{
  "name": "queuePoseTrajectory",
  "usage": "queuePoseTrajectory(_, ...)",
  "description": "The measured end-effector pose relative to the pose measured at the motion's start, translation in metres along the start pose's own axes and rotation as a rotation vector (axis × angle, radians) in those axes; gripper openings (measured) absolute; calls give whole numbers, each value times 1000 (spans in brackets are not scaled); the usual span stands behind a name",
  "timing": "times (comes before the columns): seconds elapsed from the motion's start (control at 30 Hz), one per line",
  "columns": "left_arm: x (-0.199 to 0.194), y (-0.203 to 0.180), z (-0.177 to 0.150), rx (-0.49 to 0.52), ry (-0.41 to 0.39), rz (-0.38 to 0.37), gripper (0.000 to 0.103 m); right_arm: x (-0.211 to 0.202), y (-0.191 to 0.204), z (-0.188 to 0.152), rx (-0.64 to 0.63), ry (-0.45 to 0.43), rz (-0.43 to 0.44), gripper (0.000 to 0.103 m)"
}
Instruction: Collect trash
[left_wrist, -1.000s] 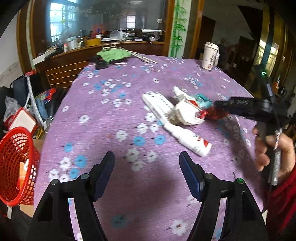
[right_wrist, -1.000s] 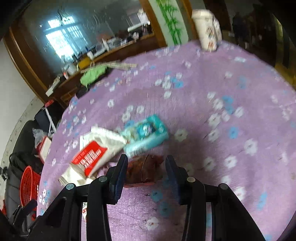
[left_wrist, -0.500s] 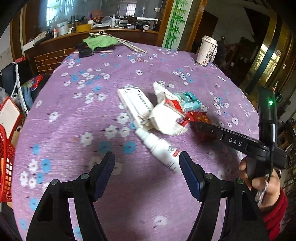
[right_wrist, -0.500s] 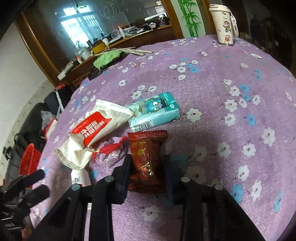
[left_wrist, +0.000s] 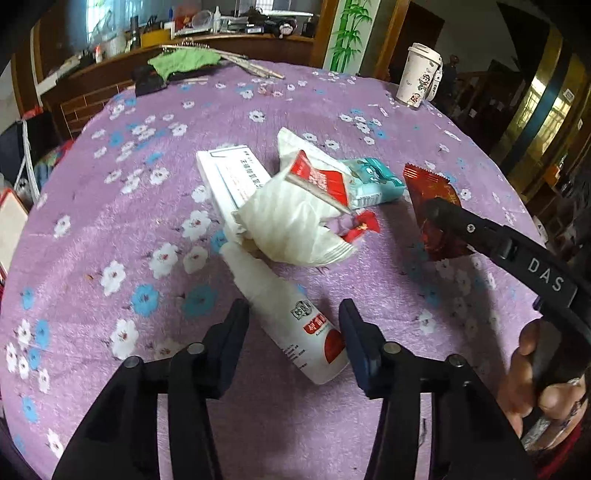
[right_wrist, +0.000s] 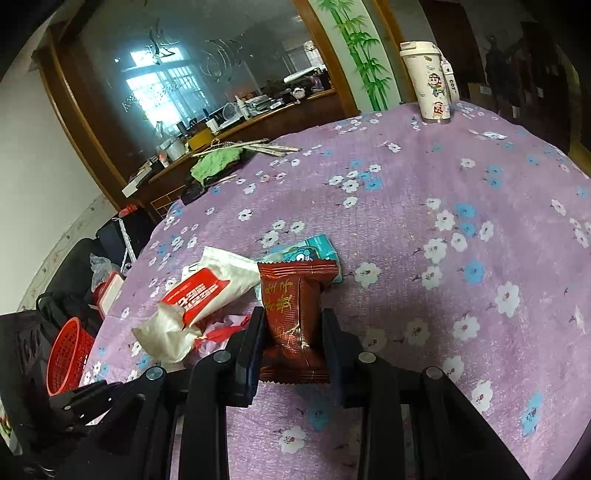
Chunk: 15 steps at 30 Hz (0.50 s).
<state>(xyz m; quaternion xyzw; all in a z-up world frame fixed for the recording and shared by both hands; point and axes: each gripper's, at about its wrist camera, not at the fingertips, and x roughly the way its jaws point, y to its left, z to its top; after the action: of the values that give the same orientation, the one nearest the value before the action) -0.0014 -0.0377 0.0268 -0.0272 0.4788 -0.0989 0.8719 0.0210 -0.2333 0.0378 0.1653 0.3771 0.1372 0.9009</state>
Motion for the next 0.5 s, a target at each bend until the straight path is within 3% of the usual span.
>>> queuePoseTrajectory(0.23,-9,37,-4,7,-31,30,44,3,8,-3,-38,11,15,32)
queuePoseTrajectory(0.3,-5,52,-5,-6,-8,48,41,5,14,-5,-67,17,18,32)
queuePoseTrajectory(0.5,-4,66,-4,-24,-15,14,40,8,29,-10,-133,21,27,32)
